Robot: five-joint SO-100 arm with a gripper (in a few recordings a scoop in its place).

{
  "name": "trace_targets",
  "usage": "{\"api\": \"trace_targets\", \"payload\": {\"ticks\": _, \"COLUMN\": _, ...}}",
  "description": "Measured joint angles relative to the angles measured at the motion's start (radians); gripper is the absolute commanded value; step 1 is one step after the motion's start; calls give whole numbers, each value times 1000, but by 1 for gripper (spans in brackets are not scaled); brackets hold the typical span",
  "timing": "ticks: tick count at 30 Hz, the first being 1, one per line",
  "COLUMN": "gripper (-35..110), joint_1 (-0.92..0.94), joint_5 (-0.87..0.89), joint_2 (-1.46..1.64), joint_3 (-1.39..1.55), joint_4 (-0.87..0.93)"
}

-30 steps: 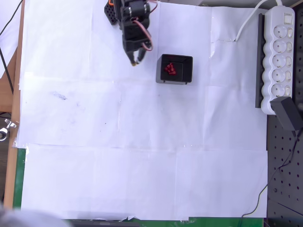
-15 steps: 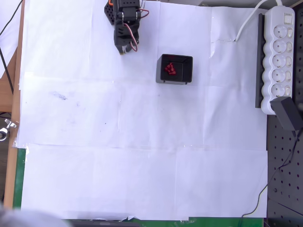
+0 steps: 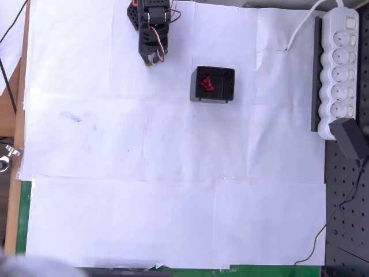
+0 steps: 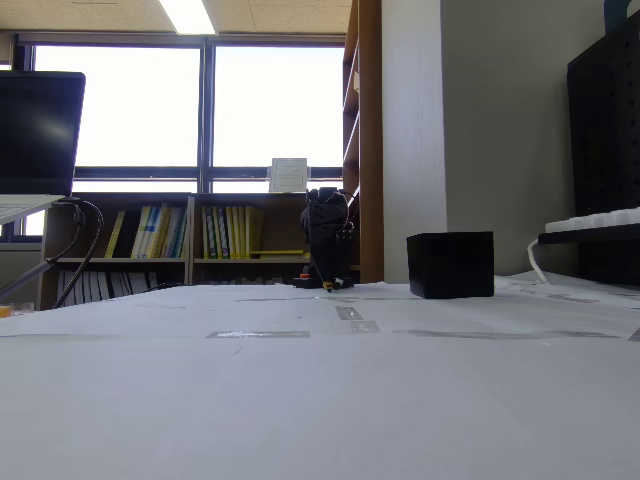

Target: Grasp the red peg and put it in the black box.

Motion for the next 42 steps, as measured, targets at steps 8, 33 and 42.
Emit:
{"api": "trace_targets", "payload": {"ticks": 8, "gripper": 0, "joint_1": 32, "joint_5": 5, "joint_2": -41, "joint_3": 0, "joint_4": 6}}
{"api": "trace_targets", "payload": {"ticks": 33, "gripper": 0, "joint_1": 58, "joint_5": 5, "joint_2": -41, "joint_3": 0, "joint_4": 6}}
{"api": "trace_targets", "payload": {"ticks": 42, "gripper": 0, "joint_1": 58, "joint_5": 5, "joint_2": -41, "joint_3": 0, "joint_4": 6}}
